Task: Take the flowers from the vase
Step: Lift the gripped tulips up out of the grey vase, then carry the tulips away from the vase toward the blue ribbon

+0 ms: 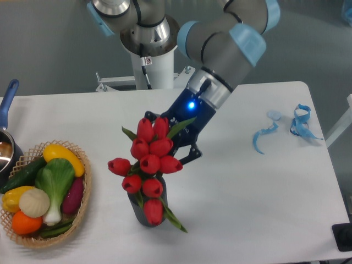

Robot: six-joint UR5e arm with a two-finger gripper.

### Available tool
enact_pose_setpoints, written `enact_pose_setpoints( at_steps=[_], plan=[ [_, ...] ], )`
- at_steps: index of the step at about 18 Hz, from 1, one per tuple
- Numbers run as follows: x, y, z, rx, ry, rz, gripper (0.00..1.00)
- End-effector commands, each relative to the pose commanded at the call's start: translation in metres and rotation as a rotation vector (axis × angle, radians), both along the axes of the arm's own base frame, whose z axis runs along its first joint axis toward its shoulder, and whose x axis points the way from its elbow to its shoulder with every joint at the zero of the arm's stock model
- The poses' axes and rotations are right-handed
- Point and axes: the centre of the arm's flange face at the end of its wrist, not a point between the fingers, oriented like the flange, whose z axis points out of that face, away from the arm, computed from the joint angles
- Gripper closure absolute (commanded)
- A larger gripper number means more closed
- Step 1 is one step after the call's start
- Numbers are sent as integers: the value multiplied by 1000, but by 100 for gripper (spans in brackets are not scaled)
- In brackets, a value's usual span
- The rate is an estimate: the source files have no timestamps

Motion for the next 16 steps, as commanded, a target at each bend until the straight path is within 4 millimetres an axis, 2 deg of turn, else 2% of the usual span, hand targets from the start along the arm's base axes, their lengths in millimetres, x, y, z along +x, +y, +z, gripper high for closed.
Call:
enact_pose_setpoints(
  at_steps=[4, 7, 10, 13, 16],
  plan=[
    [-12, -3, 32, 24, 17, 33, 61],
    [-21, -8, 46, 37, 27, 51, 61],
    [-39, -23, 57, 41, 22, 98, 61],
    [-74, -55, 52, 34, 30, 170, 61],
    [-100, -78, 42, 30, 62, 205, 61]
  ],
)
